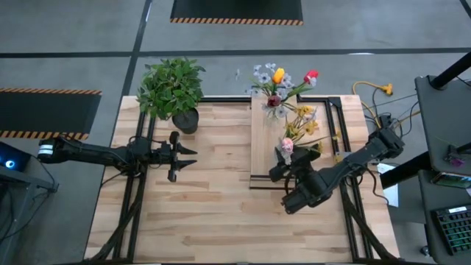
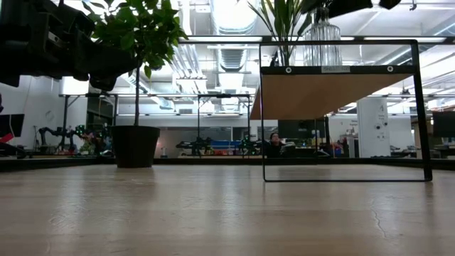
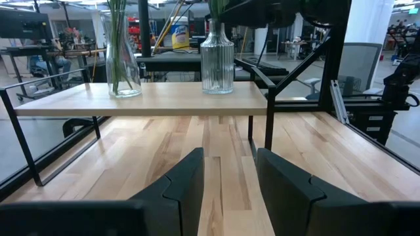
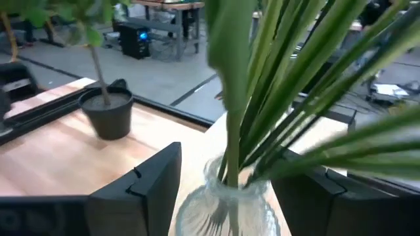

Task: Pick and place flowers into a vace then onto a shelf
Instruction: Return to Home Position

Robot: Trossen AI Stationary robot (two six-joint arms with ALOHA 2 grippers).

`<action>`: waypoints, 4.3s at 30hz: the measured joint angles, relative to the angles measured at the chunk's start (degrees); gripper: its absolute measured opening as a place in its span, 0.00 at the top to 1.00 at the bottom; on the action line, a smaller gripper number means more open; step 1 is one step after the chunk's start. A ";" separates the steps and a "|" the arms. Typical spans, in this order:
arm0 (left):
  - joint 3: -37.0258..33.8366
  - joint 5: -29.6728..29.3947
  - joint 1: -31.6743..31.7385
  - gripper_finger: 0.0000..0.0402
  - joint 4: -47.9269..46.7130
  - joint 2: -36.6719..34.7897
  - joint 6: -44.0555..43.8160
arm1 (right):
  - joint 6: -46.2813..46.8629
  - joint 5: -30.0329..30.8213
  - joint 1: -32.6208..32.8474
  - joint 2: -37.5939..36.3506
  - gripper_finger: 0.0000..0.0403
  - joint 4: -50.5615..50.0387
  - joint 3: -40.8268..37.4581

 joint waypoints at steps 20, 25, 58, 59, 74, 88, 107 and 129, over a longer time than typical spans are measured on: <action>0.00 0.01 -0.01 0.69 -0.07 0.00 0.00 | -9.34 -3.80 7.53 -4.35 0.46 -4.30 -0.07; 0.00 0.02 -0.01 0.69 -0.09 0.00 0.00 | -9.31 -8.83 9.06 -4.50 0.47 -6.82 -0.20; 0.02 0.00 -0.01 0.69 1.60 -0.07 2.78 | -71.06 -34.08 33.51 -7.15 0.47 88.19 -30.11; 0.02 0.00 -0.02 0.69 1.55 -0.06 2.49 | -76.43 -38.27 32.84 -7.15 0.47 95.33 -32.34; 0.02 -0.02 0.00 0.69 1.27 -0.02 -2.16 | -101.63 -57.29 19.31 -21.44 0.69 122.82 -55.14; 0.02 -0.04 -0.02 0.69 1.00 -0.02 -3.21 | -110.44 -52.40 13.01 -55.35 0.98 118.01 -69.27; 0.02 -0.04 -0.01 0.69 0.89 -0.02 -3.21 | -105.72 -61.78 -12.34 -75.17 0.98 102.77 -71.63; -1.88 -0.04 -0.01 0.69 -0.46 -0.07 -4.60 | -97.45 -81.15 -34.95 -80.22 0.98 100.05 -77.02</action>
